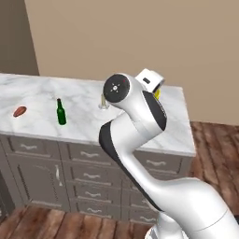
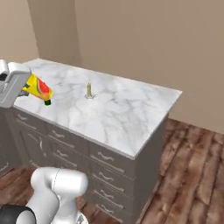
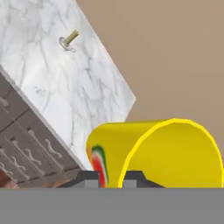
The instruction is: Open the cabinet directly in front. Then move the beer and the cup to the dining counter with the candle on it.
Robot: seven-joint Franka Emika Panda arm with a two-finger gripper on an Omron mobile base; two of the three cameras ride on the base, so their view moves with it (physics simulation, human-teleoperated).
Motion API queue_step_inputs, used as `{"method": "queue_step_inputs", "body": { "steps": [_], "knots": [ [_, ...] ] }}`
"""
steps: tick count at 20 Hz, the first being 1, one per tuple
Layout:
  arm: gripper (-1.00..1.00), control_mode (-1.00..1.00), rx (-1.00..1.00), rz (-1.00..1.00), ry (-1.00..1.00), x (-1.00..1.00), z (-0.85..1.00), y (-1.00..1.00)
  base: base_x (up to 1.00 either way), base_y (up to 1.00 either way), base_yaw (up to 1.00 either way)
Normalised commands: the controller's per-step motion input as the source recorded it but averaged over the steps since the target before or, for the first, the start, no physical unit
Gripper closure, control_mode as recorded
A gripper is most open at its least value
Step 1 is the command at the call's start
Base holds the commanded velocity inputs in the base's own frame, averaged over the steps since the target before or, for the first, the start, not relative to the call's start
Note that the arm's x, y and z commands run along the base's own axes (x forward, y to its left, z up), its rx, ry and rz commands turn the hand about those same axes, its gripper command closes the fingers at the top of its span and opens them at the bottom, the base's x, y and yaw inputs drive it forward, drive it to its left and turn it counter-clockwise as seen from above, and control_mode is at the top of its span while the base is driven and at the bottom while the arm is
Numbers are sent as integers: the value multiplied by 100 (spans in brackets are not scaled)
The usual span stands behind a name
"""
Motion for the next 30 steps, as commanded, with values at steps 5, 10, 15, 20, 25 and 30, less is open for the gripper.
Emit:
{"method": "queue_step_inputs", "body": {
  "steps": [5, 10, 15, 20, 25, 30],
  "knots": [
    [100, 100, 0, 0, 0, 0, 0, 0, 62, 68, -50],
    [100, 100, 0, 0, 0, 0, 0, 0, 48, 67, -50],
    [100, 100, 0, 0, 0, 0, 0, 0, 47, 64, -45],
    [100, 100, 0, 0, 0, 0, 0, 0, 46, 63, -34],
    [100, 100, 0, 0, 0, 0, 0, 0, 23, 16, -4],
    [100, 100, 0, 0, 0, 0, 0, 0, 4, 3, 0]
  ]
}}
